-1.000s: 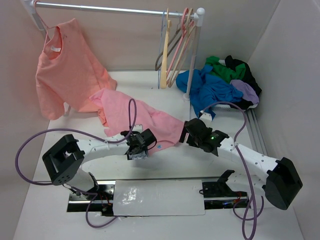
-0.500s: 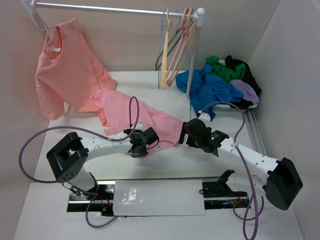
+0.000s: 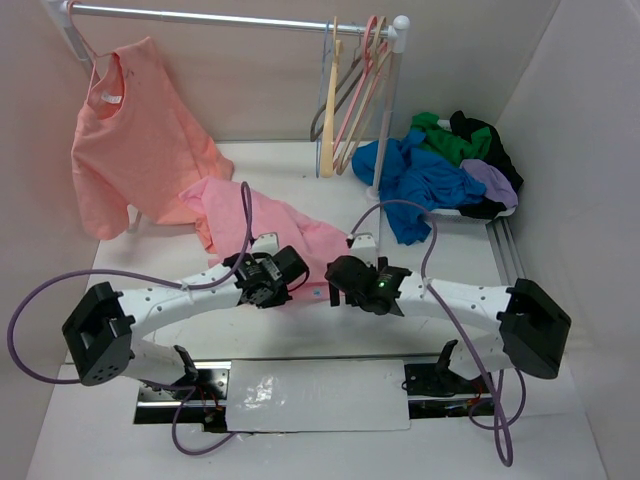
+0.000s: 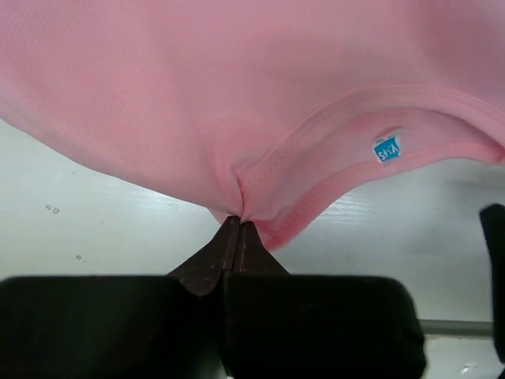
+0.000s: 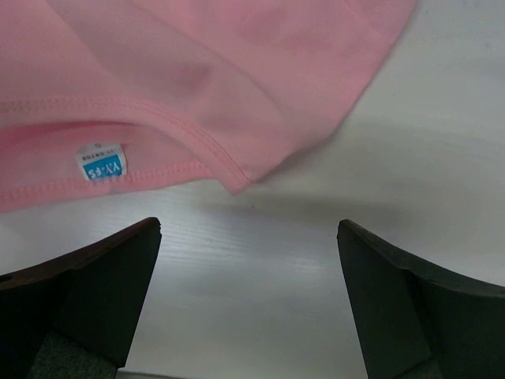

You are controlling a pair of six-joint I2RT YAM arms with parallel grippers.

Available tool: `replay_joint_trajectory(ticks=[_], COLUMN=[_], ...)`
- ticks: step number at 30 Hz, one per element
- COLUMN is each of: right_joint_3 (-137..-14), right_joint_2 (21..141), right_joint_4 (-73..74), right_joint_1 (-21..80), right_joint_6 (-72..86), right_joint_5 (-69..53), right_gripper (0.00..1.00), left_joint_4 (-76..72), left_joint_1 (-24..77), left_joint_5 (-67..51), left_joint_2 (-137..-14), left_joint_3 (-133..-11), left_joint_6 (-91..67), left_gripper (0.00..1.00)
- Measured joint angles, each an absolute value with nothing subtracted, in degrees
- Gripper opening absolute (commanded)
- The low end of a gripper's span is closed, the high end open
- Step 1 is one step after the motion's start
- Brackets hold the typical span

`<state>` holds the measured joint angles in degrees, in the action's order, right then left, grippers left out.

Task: Place the t-shirt on the hanger
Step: Move the tshirt to the center of the board

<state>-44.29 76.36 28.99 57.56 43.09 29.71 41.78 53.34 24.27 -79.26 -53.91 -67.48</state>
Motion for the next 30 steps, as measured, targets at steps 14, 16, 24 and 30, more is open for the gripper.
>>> replay_joint_trajectory(ticks=[14, 16, 24, 30], right_joint_3=[-46.9, -46.9, -46.9, -46.9], right_joint_2=[83.2, 83.8, 89.7, 90.2], right_joint_4=[22.8, 21.6, 20.6, 22.3], right_joint_1=[58.0, 58.0, 58.0, 58.0], right_joint_6=[41.5, 41.4, 42.4, 47.7], right_joint_5=[33.9, 33.9, 36.1, 41.2], right_gripper=[1.0, 1.0, 0.95, 0.81], left_joint_4=[44.7, 44.9, 45.1, 45.4], left_joint_1=[53.3, 53.3, 53.3, 53.3], left_joint_5=[24.3, 24.3, 24.2, 24.2], left_joint_2=[-73.3, -73.0, -73.0, -72.9], left_joint_3=[-57.0, -57.4, -57.6, -58.4], left_joint_6=[-65.8, -65.7, -64.6, -64.2], left_gripper=[0.0, 0.0, 0.0, 0.0])
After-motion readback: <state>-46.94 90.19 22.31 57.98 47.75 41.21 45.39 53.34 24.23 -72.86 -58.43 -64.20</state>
